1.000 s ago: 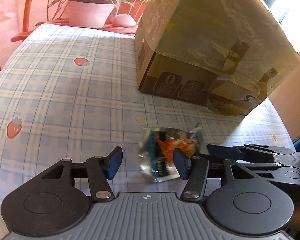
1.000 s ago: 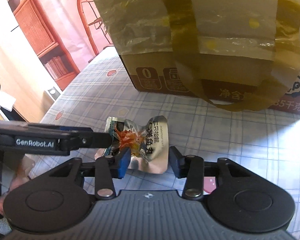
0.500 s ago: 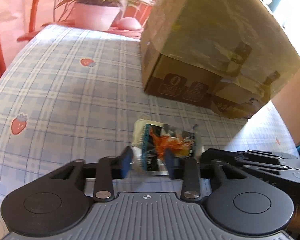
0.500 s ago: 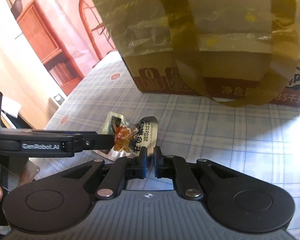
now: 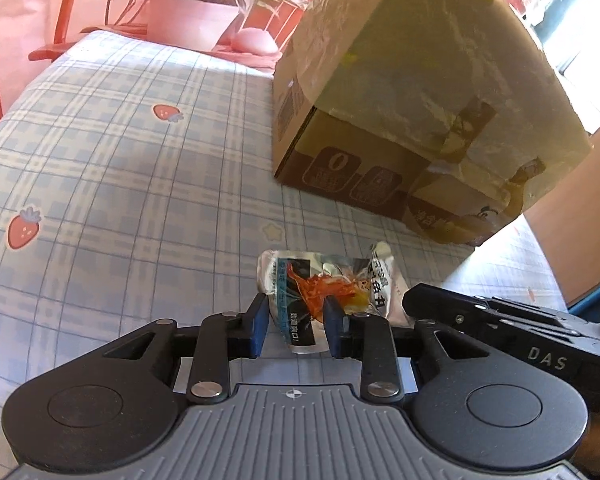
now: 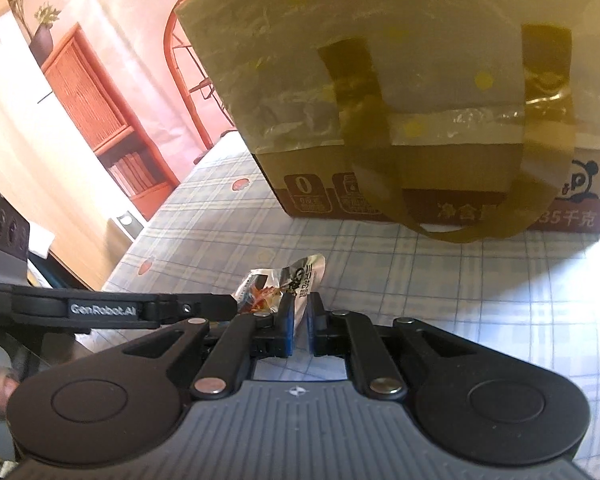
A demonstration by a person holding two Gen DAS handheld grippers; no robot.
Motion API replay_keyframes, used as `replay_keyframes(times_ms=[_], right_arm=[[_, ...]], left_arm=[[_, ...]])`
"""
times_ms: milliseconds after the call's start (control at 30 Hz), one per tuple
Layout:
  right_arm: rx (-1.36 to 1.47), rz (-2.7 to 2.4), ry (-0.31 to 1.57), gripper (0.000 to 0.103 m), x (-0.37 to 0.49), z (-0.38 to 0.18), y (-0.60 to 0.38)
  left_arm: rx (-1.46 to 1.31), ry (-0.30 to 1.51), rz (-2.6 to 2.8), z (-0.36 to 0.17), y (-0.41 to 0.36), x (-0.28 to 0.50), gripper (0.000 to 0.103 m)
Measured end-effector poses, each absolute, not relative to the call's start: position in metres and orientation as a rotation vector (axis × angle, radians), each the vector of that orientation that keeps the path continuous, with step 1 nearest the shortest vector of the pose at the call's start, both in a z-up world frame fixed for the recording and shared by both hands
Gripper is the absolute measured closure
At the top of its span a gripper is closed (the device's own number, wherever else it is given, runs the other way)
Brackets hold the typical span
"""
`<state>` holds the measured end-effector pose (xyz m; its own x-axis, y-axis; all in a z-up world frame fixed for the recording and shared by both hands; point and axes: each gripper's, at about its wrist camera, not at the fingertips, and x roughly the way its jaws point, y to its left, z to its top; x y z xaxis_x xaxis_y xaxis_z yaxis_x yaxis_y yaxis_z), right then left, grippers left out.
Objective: Organize snacks
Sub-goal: 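Close the right gripper on the clear printed packet while the left gripper also grips it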
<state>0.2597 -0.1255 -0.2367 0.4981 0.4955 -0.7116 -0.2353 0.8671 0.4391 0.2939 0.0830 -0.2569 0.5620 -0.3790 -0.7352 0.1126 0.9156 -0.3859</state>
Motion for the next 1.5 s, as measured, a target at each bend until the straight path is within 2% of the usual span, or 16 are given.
replay_keyframes(times_ms=[333, 500, 567, 667, 733, 800, 1167, 1233, 1433, 1500], right_arm=[[0.39, 0.43, 0.994, 0.091, 0.265, -0.25, -0.133], [0.323, 0.411, 1.01, 0.09, 0.266, -0.254, -0.131], [0.231, 0.401, 1.011, 0.086, 0.265, -0.252, -0.124], [0.13, 0.426, 0.982, 0.069, 0.262, -0.246, -0.115], [0.064, 0.461, 0.964, 0.051, 0.26, -0.242, -0.108], [0.005, 0.489, 0.964, 0.047, 0.26, -0.242, -0.102], [0.101, 0.537, 1.026, 0.045, 0.29, -0.257, -0.105], [0.094, 0.556, 1.02, 0.054, 0.288, -0.256, -0.101], [0.057, 0.554, 0.96, 0.065, 0.272, -0.258, -0.105], [0.071, 0.548, 0.941, 0.065, 0.267, -0.259, -0.111]], left_arm=[[-0.283, 0.924, -0.285, -0.261, 0.082, 0.292, 0.072], [-0.295, 0.928, -0.293, -0.261, 0.085, 0.294, 0.072], [-0.298, 0.929, -0.294, -0.261, 0.085, 0.295, 0.072], [-0.295, 0.93, -0.3, -0.261, 0.085, 0.296, 0.072], [-0.283, 0.932, -0.305, -0.26, 0.085, 0.3, 0.072], [-0.263, 0.932, -0.315, -0.26, 0.084, 0.305, 0.072], [-0.249, 0.908, -0.32, -0.264, 0.081, 0.306, 0.072], [-0.253, 0.906, -0.319, -0.264, 0.082, 0.305, 0.072], [-0.222, 0.906, -0.337, -0.263, 0.08, 0.305, 0.071], [-0.198, 0.903, -0.335, -0.262, 0.077, 0.308, 0.071]])
